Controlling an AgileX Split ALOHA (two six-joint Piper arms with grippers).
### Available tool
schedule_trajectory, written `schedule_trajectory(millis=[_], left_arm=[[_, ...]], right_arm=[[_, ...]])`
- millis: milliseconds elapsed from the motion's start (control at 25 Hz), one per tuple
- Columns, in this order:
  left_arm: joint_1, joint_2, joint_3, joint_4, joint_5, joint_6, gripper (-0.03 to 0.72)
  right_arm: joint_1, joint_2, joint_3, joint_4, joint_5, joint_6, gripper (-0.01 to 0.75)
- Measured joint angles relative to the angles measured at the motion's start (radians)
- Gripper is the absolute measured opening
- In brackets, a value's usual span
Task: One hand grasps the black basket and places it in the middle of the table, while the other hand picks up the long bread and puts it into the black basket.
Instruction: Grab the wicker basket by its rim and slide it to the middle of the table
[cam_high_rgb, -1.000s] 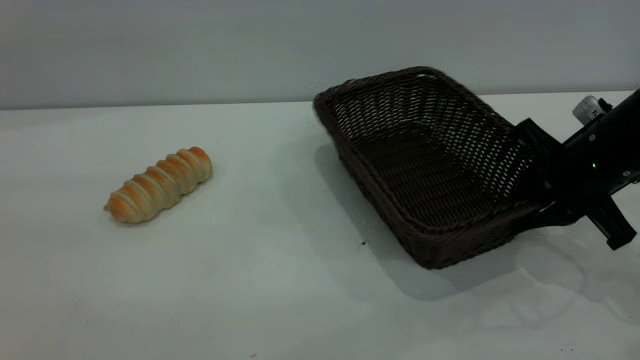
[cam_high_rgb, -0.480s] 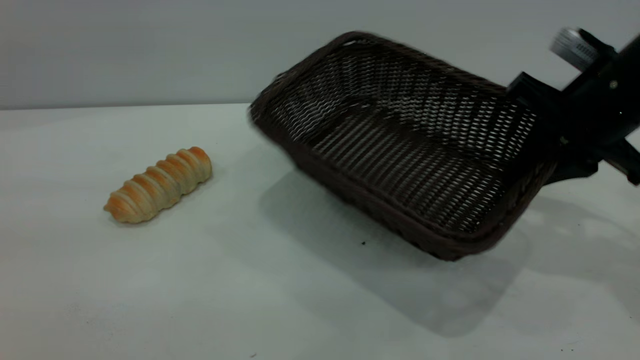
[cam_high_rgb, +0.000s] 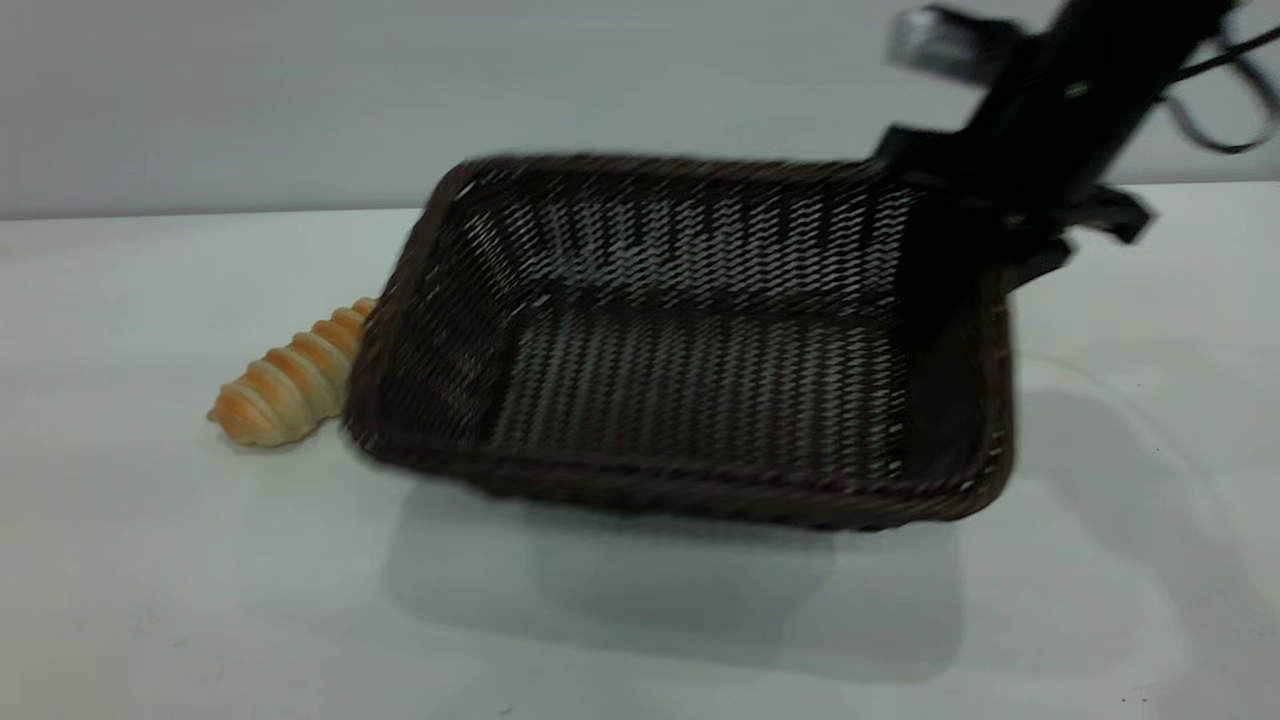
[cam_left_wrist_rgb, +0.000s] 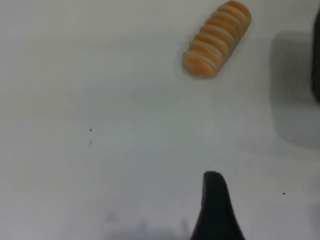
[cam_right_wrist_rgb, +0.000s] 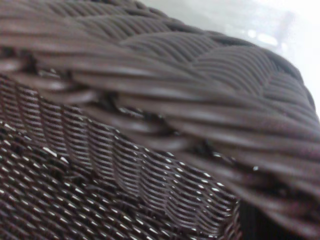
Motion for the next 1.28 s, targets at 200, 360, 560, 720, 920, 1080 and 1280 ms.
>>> schedule_trajectory(millis=[200,360,560,720,920,1080,1280], left_arm=[[0.000,0.000,0.000,0.000,0.012,0.000,0.553],[0.000,0.000,0.000,0.000,0.014,0.000,0.553],[0.000,0.000,0.000,0.000,0.017,0.000,0.553],[0.000,0.000,0.000,0.000,0.017,0.000,0.553],[0.000,0.000,0.000,0.000,0.017,0.000,0.553],[0.000,0.000,0.000,0.000,0.017,0.000,0.553],[0.000,0.000,0.000,0.004,-0.002,0.000,0.553]], right_arm=[[0.050,0.134,-0.143,-0.006,0.053,0.027,0.152],[0.050,0.181,-0.180,-0.031,0.066,0.065,0.152],[0.052,0.182,-0.185,-0.122,0.076,0.103,0.235],[0.051,0.182,-0.206,-0.205,0.096,0.172,0.369],[0.051,0.182,-0.317,-0.251,0.182,0.195,0.438],[0.051,0.182,-0.465,-0.250,0.304,0.199,0.442],[0.051,0.161,-0.604,-0.280,0.338,0.194,0.442]])
